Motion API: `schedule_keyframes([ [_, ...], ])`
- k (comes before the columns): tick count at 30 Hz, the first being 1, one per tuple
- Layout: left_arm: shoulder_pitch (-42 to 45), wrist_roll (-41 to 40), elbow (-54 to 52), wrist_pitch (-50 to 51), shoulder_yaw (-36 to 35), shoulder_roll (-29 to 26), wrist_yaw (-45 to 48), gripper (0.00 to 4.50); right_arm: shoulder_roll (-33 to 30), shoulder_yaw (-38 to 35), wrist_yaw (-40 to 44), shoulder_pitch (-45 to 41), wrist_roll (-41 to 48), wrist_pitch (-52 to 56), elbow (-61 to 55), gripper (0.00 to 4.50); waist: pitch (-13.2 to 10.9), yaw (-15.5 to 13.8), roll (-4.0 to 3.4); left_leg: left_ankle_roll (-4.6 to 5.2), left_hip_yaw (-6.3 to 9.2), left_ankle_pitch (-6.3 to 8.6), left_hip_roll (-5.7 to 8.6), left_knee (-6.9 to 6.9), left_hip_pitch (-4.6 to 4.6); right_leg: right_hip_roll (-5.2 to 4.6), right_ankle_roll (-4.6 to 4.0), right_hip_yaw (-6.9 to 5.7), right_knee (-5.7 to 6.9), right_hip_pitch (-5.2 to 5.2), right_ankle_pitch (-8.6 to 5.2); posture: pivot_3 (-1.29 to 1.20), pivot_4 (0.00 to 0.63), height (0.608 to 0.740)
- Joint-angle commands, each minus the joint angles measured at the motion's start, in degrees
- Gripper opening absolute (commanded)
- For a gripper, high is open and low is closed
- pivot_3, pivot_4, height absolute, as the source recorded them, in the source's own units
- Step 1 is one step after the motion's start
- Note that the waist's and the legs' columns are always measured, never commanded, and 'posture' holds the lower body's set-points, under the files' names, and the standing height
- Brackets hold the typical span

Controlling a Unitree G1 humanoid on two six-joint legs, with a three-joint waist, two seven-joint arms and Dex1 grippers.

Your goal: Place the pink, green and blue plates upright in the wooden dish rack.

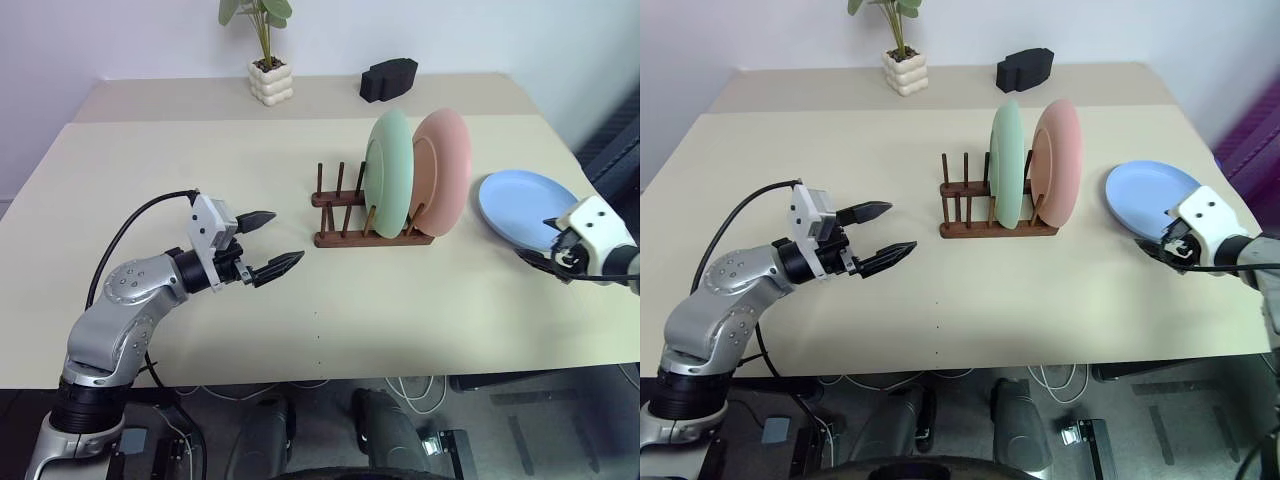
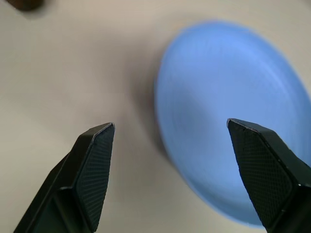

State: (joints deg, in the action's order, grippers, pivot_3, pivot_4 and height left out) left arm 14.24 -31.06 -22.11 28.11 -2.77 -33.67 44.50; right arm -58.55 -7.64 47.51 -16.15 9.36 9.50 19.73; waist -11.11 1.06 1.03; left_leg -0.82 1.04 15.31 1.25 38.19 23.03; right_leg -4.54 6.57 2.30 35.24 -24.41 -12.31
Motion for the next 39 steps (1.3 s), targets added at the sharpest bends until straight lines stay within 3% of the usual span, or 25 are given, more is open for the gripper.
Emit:
schedule_keyframes([
  [1,0.7,0.5,-0.6,-1.3,0.1,0.1,0.3,4.5,1.9,2.0,-1.3,-4.0,-3.7,-3.6,5.0,3.76,0.0,-0.1,-0.01,0.0,0.0,0.0,0.0,0.0,0.0,0.01,0.0,0.0,0.0,0.0,0.0,0.0,0.15,0.733],
  [6,0.1,0.9,-1.2,-1.3,0.1,0.4,-0.1,4.5,5.5,5.2,-3.2,-11.0,-7.5,-5.9,14.9,3.76,0.0,-0.1,-0.01,0.0,-0.02,0.0,0.02,0.02,0.0,0.0,0.14,0.04,-0.01,0.01,0.08,0.0,0.15,0.733],
  [7,-0.1,0.9,-1.3,-1.3,0.0,0.4,-0.2,4.5,5.9,5.7,-3.3,-12.0,-8.2,-6.4,16.4,3.53,0.0,-0.1,-0.01,0.0,-0.02,0.0,0.02,0.02,-0.01,0.0,0.15,0.04,-0.01,0.01,0.08,0.0,0.15,0.733],
  [9,-0.4,1.0,-1.6,-1.4,-0.1,0.4,-0.4,4.5,6.5,6.6,-4.2,-13.7,-9.7,-7.3,19.0,2.88,0.0,-0.1,-0.01,0.0,-0.01,0.0,0.02,0.02,0.0,0.0,0.15,0.04,-0.01,0.01,0.09,0.0,0.15,0.733],
  [14,-1.3,0.8,-2.2,-1.4,-0.5,0.1,-0.9,4.5,7.2,6.6,-4.3,-15.2,-10.3,-8.8,19.7,0.36,0.0,-0.1,-0.01,0.0,-0.01,0.0,0.02,0.02,0.0,-0.01,0.16,0.05,0.0,0.01,0.1,0.0,0.15,0.733],
  [15,-1.3,0.8,-2.2,-1.4,-0.5,0.1,-0.9,4.5,7.3,6.5,-4.6,-15.3,-10.5,-9.1,19.7,0.05,0.0,-0.1,-0.01,0.0,-0.01,0.0,0.02,0.02,0.0,-0.01,0.16,0.04,0.0,0.01,0.1,0.0,0.15,0.733],
  [22,-0.7,0.9,-1.6,-1.3,-0.4,-0.1,-0.9,4.5,7.0,3.7,-15.2,-20.1,-13.0,-13.3,16.6,0.05,0.0,-0.1,-0.05,0.0,-0.02,0.0,0.02,0.02,-0.01,-0.01,0.16,0.06,0.0,0.01,0.1,0.0,0.15,0.733],
  [29,-0.2,1.3,-0.8,-1.6,-0.2,0.0,-0.7,4.5,8.3,1.2,-23.9,-29.7,-13.1,-20.6,4.6,0.05,0.0,0.2,-0.14,0.0,-0.01,0.0,0.01,-0.04,-0.01,0.05,0.18,0.11,0.07,-0.09,0.11,0.0,0.15,0.733],
  [34,-0.2,1.7,-0.7,-1.7,0.0,0.2,-0.7,4.5,14.4,2.2,-17.6,-34.8,-3.6,-19.3,-11.1,0.05,0.0,0.0,-0.13,0.0,0.04,0.0,-0.01,-0.04,0.01,0.04,0.18,0.11,0.06,-0.08,0.11,0.0,0.15,0.733],
  [39,-0.6,2.2,-0.7,-2.2,-0.5,0.4,-1.1,4.5,23.4,4.7,-11.3,-34.1,14.0,-5.6,-28.9,0.05,0.0,-0.1,-0.13,0.0,0.32,0.0,-0.09,-0.04,0.02,0.0,0.18,0.06,0.13,-0.08,0.11,0.0,0.15,0.733],
])
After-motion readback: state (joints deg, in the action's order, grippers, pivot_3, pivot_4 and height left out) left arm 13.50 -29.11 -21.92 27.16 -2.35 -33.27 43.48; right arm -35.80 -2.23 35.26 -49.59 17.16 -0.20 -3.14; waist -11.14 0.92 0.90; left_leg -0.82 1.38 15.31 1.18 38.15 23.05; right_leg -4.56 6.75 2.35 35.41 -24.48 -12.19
